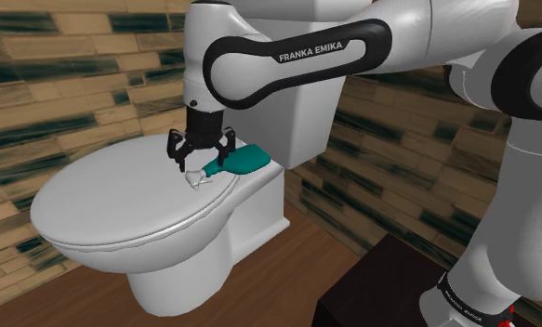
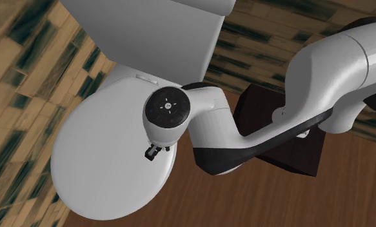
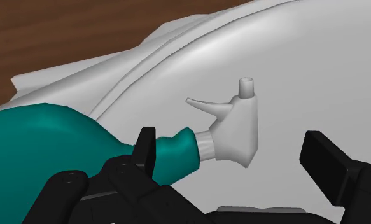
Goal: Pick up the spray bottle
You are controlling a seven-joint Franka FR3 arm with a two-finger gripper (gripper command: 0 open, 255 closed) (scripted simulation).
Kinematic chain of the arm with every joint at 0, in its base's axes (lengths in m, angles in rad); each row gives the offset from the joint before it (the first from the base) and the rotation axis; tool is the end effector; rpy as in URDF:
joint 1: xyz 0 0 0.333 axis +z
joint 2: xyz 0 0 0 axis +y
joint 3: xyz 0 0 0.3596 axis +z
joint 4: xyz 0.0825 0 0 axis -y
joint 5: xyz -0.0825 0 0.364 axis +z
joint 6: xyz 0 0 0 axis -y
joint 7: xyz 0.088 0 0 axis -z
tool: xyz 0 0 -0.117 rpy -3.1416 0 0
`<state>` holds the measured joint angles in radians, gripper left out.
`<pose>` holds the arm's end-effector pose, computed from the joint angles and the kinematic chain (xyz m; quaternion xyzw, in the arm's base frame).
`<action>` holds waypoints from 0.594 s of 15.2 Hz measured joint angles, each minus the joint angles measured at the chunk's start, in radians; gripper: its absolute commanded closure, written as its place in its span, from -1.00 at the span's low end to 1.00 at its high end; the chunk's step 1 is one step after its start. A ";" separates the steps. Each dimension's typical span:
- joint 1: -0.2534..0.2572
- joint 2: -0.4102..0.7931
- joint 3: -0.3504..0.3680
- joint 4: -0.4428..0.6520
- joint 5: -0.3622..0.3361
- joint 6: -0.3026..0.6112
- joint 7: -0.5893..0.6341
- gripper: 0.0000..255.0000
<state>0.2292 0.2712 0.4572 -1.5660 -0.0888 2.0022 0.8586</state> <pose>0.5283 0.3784 0.5555 -0.9917 0.0839 -0.0576 0.0790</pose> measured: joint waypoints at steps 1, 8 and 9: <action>0.005 0.012 -0.001 0.010 -0.007 0.003 0.006 -1.00; 0.010 0.037 -0.005 -0.043 -0.022 0.081 0.018 -1.00; 0.011 0.038 -0.005 -0.047 -0.022 0.086 0.019 1.00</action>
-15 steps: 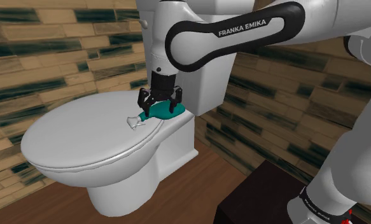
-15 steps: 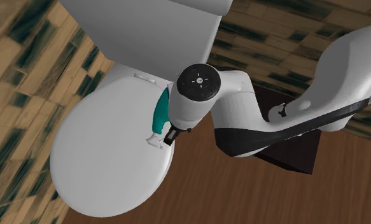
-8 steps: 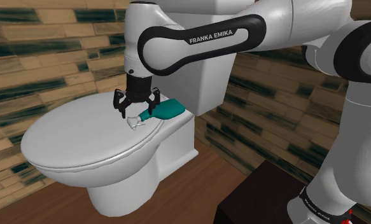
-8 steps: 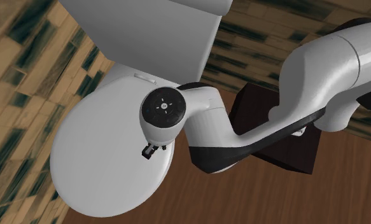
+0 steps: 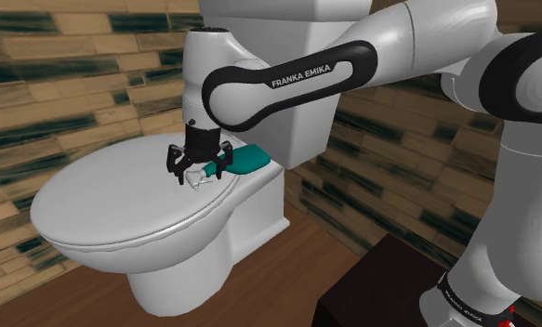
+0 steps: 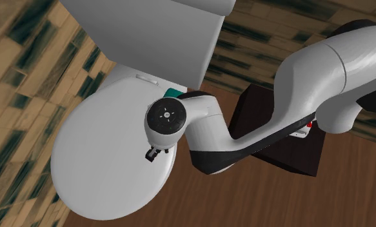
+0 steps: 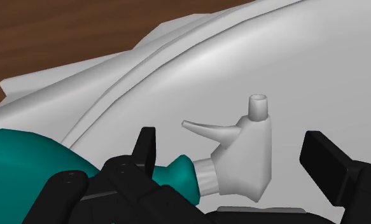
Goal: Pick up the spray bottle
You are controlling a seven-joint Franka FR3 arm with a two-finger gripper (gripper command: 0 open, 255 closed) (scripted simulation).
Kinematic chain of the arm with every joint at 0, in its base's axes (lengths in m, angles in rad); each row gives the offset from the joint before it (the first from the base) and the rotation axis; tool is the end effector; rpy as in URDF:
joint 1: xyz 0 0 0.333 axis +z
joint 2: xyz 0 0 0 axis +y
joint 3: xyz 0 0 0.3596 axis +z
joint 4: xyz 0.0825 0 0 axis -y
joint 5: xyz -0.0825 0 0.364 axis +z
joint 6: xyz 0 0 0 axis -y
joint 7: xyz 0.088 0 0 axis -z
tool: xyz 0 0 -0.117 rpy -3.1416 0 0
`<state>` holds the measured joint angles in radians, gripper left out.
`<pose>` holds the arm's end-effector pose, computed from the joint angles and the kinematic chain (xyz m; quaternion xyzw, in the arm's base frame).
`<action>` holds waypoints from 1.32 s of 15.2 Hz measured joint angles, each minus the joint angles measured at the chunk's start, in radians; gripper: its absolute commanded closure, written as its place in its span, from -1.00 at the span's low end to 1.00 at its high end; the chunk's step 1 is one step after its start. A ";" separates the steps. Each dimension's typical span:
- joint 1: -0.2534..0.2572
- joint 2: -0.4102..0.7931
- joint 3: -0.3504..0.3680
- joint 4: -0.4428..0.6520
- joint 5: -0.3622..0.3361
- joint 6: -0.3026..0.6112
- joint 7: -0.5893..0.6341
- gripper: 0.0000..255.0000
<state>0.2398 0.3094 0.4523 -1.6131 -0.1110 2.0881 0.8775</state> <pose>0.5349 0.3864 0.5188 -0.9913 0.0854 -0.0593 0.0802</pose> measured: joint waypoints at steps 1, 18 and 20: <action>0.000 0.001 0.000 -0.002 0.000 0.003 0.000 1.00; 0.004 -0.009 0.004 0.077 0.006 -0.084 -0.002 1.00; 0.002 -0.014 0.005 0.095 0.009 -0.107 -0.005 1.00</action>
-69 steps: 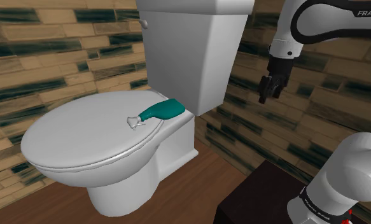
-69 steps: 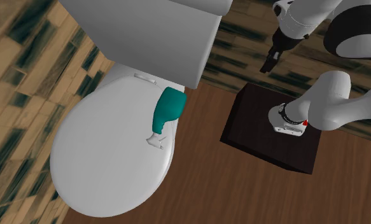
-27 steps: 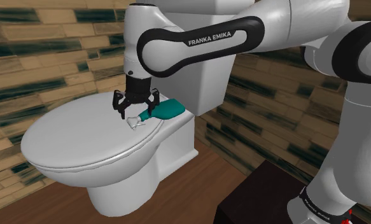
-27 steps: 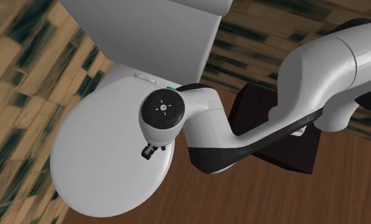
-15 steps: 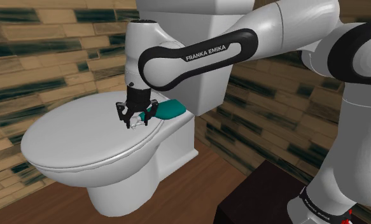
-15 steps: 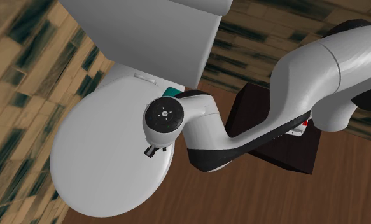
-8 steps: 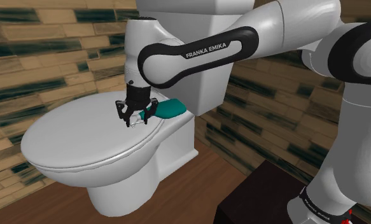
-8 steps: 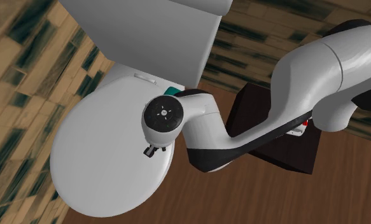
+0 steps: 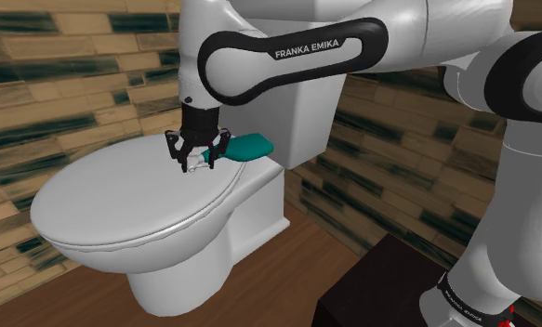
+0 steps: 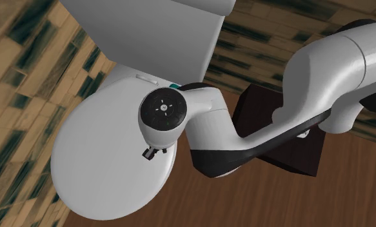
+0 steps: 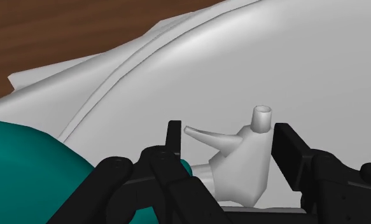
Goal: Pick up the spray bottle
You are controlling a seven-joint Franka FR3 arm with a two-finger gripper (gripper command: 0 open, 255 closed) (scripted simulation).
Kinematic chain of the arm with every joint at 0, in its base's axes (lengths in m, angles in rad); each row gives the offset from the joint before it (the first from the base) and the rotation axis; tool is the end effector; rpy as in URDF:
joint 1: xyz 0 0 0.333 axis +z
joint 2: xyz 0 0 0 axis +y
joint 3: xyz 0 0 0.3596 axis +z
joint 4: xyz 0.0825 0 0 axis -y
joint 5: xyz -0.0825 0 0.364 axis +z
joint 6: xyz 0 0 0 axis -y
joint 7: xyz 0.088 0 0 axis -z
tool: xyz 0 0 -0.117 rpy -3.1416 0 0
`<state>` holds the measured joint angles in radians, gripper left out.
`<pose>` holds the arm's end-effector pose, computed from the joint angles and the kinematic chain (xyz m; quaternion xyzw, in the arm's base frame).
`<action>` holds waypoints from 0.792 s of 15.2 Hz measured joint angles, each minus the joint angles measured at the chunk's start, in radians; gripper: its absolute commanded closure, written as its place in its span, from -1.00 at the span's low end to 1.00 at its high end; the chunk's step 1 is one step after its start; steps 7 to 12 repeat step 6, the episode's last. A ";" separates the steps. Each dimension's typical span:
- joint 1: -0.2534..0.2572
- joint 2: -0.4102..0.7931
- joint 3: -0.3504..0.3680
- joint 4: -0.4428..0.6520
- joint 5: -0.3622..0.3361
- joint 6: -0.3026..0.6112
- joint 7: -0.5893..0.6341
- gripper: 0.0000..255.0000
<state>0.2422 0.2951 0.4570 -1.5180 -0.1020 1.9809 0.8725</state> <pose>0.5331 0.3852 0.5617 -0.9913 0.0854 -0.0596 0.0803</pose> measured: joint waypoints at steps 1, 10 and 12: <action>0.001 0.000 0.001 0.013 0.000 -0.013 0.001 1.00; 0.010 0.011 0.002 0.093 -0.005 -0.082 0.004 1.00; 0.010 0.011 0.002 0.093 -0.005 -0.082 0.004 1.00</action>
